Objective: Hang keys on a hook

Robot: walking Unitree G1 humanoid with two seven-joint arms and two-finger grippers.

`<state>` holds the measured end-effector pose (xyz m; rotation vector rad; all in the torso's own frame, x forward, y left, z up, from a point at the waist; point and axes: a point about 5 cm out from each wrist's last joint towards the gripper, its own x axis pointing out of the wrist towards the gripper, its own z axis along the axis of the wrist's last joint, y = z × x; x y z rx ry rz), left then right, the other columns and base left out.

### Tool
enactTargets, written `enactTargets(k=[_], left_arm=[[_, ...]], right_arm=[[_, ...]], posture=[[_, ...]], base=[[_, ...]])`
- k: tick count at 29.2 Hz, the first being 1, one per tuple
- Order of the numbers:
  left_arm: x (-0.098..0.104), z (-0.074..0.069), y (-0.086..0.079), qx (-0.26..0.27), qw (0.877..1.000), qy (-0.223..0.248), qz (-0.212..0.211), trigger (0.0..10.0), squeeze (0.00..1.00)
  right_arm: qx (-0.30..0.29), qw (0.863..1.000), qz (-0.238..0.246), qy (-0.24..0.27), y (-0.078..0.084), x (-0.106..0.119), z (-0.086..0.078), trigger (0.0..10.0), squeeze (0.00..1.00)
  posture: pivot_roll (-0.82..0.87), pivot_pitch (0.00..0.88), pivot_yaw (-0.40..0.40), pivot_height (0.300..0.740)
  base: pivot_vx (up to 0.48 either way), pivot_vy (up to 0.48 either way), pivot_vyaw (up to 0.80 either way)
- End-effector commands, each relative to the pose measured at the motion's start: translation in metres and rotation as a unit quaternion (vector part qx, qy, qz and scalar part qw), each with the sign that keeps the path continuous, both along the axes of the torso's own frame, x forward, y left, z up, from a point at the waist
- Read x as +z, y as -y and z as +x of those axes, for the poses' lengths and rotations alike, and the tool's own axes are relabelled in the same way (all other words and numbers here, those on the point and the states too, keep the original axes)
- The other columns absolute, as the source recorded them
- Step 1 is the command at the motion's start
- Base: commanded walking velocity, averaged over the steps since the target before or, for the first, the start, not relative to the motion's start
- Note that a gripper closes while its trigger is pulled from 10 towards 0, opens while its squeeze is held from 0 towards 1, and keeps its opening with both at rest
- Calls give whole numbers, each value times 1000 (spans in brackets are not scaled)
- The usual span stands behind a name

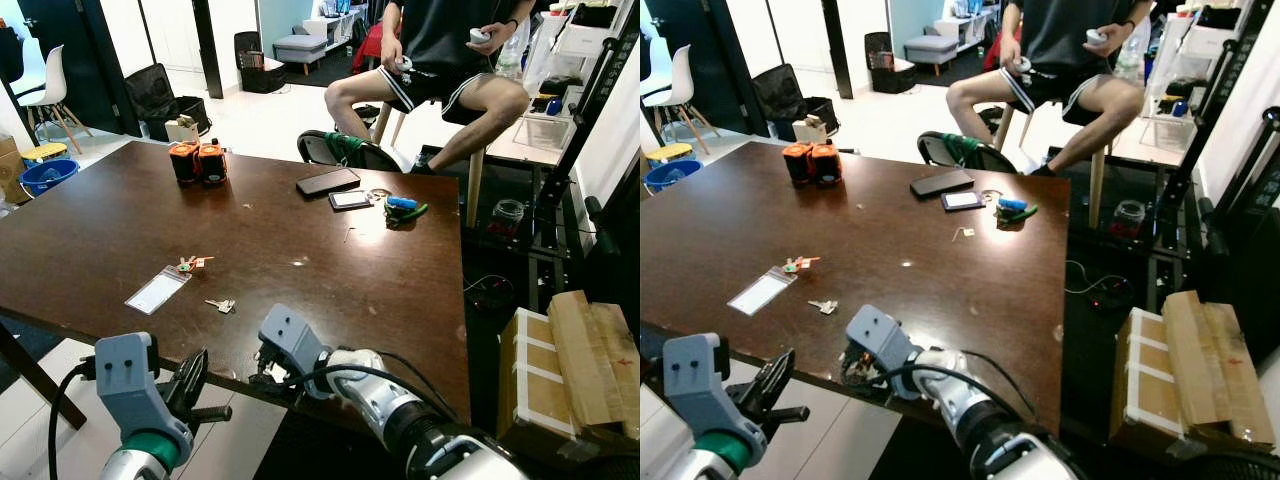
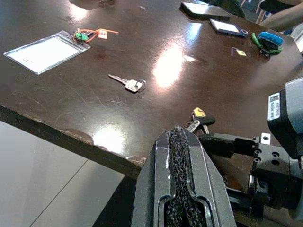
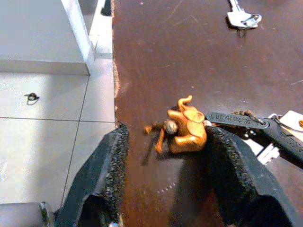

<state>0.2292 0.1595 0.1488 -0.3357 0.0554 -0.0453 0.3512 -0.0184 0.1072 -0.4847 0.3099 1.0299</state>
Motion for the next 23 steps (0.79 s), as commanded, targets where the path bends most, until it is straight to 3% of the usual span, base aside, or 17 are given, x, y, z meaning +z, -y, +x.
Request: enactTargets(k=[1,2,3,17,23], left_arm=[[-2,-2,0,-6,1000,-9,-1,10000,0],[-2,-2,1,-8,1000,-9,-2,10000,0],[-2,-2,1,-10,1000,-9,-3,10000,0],[-2,-1,2,-13,1000,-8,-4,10000,0],[-1,-1,1,-12,1000,-6,-4,10000,0]], right_arm=[[2,998,-44,-48,7,-26,-12,3020,0],[4,998,-45,-51,7,-27,-12,863,0],[6,997,-45,-54,7,-27,-13,0,0],[11,997,-43,-61,8,-28,-14,0,0],[9,998,-7,-61,4,-19,-11,0,0]], posture=[[18,71,121,740],[18,71,121,740],[18,71,121,740],[18,68,122,740],[18,62,122,740]], base=[[0,0,0],[0,0,0],[0,0,0],[0,0,0],[0,0,0]])
